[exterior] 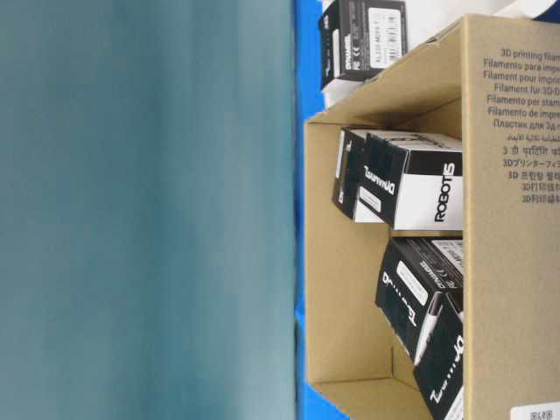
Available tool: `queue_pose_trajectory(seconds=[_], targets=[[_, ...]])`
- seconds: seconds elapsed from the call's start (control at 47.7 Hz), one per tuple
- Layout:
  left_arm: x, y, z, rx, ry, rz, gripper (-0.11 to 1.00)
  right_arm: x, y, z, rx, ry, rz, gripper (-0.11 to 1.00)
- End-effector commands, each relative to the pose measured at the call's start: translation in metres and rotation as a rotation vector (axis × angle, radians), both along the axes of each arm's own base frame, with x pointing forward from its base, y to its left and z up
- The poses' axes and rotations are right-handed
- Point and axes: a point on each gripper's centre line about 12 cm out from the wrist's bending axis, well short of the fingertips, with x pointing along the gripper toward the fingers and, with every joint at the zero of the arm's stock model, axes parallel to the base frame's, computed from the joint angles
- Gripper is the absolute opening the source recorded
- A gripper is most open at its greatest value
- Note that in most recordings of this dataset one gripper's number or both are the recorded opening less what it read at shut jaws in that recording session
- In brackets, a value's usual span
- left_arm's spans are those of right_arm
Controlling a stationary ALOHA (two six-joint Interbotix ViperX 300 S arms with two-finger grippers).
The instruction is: Pick a box that is randomly placed inside the cardboard box.
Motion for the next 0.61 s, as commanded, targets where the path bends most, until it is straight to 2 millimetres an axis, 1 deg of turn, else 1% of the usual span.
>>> queue_pose_trajectory(seconds=[0.0,0.168,0.314,0.587], targets=[[0.001,-0.001,0.004,0.005,-0.015,-0.004,-0.07,0.000,0.006,-0.001,0.003,-0.002,0.027,0.98],[-0.001,-0.001,0.005,0.003,-0.021,-0.003,-0.07,-0.004,0.018,-0.014,0.005,0.046,0.081,0.98],[-0.005,-0.001,0.010,0.004,-0.044,-0.003,-0.07,-0.008,0.018,-0.025,0.017,0.083,0.080,0.98],[-0.012,-0.001,0.012,0.009,-0.058,-0.005,-0.07,-0.008,0.018,-0.026,0.033,0.083,0.074,0.98]])
